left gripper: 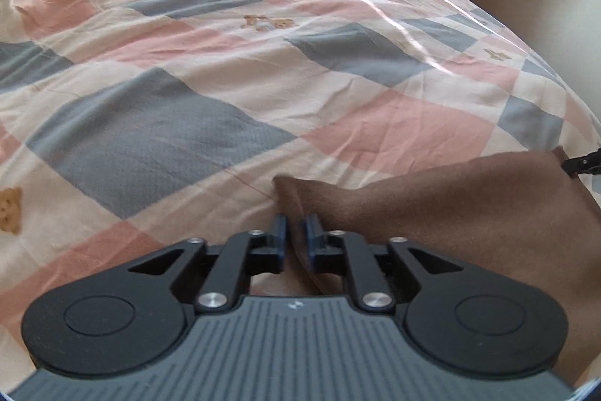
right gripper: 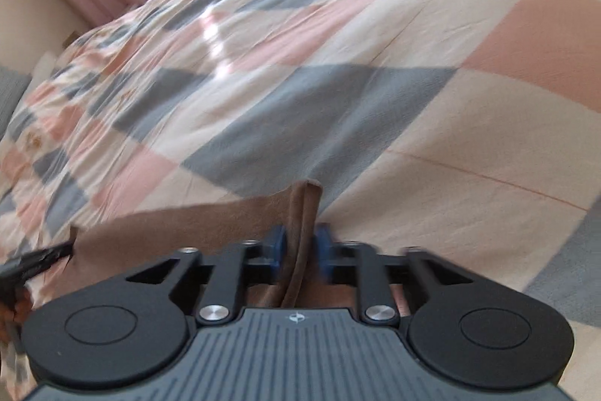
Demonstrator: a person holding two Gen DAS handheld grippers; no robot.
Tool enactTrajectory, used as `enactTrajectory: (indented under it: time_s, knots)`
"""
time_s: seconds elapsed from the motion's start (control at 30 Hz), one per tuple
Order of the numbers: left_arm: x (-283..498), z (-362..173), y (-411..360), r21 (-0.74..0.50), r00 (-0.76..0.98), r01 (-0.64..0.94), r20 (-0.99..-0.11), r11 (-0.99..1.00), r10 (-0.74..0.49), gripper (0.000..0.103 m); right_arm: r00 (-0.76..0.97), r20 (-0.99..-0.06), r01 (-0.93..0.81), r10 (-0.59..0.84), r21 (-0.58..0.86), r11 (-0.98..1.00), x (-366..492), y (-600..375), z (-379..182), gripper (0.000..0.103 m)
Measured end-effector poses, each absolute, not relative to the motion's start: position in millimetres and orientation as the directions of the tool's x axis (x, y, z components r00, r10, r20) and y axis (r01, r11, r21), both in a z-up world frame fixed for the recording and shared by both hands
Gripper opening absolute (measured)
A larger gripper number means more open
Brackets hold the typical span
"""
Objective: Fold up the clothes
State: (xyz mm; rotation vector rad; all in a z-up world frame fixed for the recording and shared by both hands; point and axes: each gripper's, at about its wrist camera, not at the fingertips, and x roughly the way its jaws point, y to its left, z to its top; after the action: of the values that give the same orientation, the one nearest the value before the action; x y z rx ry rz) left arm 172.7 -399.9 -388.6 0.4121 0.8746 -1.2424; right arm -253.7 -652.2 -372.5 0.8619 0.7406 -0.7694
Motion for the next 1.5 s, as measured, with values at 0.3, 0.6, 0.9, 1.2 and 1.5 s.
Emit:
enactTrajectory:
  time_s: [0.3, 0.6, 0.9, 1.2, 1.5]
  knots:
    - [172, -361, -258, -0.524, -0.090, 0.526, -0.817, 0.669, -0.569, 0.044, 0.542, -0.797, 0.840, -0.265, 0.520, 0.152, -332, -533, -345, 0.068]
    - [125, -390, -213, -0.721, -0.159, -0.006, -0.684, 0.693, -0.712, 0.066, 0.689, -0.668, 0.595, -0.280, 0.743, -0.307, -353, -460, -396, 0.075]
    - [103, -386, -253, -0.612, -0.045, 0.396, -0.758, 0.685, -0.651, 0.006, 0.608, -0.716, 0.728, -0.343, 0.675, -0.119, -331, -480, -391, 0.004]
    - [80, -366, -262, -0.298, 0.105, 0.755, -0.825, 0.584, -0.556, 0.021, 0.505, -0.802, 0.840, -0.317, 0.542, -0.032, -322, -473, -385, 0.050]
    - [35, -313, -291, -0.262, 0.104, 0.889, -0.682, 0.376, -0.724, 0.009, 0.490, -0.714, 0.807, -0.501, 0.154, 0.570, -241, -435, -322, 0.045]
